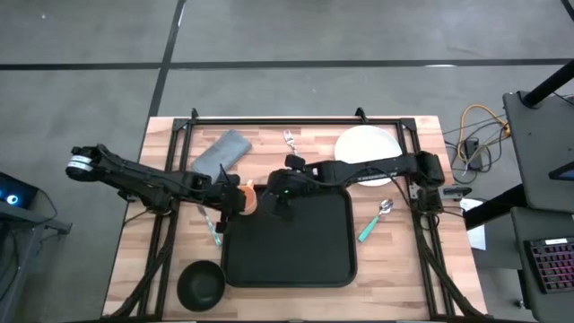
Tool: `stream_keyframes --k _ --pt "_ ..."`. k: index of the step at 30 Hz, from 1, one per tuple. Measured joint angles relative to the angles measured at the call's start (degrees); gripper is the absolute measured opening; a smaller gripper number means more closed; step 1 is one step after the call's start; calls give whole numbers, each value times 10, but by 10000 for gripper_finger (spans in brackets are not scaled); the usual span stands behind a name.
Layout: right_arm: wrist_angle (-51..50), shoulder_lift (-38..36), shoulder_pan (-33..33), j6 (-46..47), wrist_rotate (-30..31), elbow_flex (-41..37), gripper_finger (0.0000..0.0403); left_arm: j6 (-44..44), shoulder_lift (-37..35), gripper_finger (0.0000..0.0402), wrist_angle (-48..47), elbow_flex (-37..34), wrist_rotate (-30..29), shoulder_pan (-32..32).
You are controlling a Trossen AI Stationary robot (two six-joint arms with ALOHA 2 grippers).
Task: Set up tray
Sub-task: Put the orange mug on the black tray
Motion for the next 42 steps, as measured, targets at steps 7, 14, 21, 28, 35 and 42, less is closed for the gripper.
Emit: stream_keyframes --k 7,14,21,28,35,42 --pt "41 -48 0 5 -1 -57 148 -26 -1 8 8 -3 0 0" --pt "42 -57 0 7 -1 -79 152 -26 -4 49 5 22 2 0" --pt "52 -57 2 13 -1 -91 152 -4 -10 98 -41 58 -5 2" --pt "146 -57 18 28 -32 -155 154 88 -45 117 -58 61 -209 26" --pt "213 -56 56 65 -37 -217 149 183 -54 121 -52 65 -73 157" --pt "290 -56 95 72 -37 -252 139 240 -25 118 -22 64 74 284"
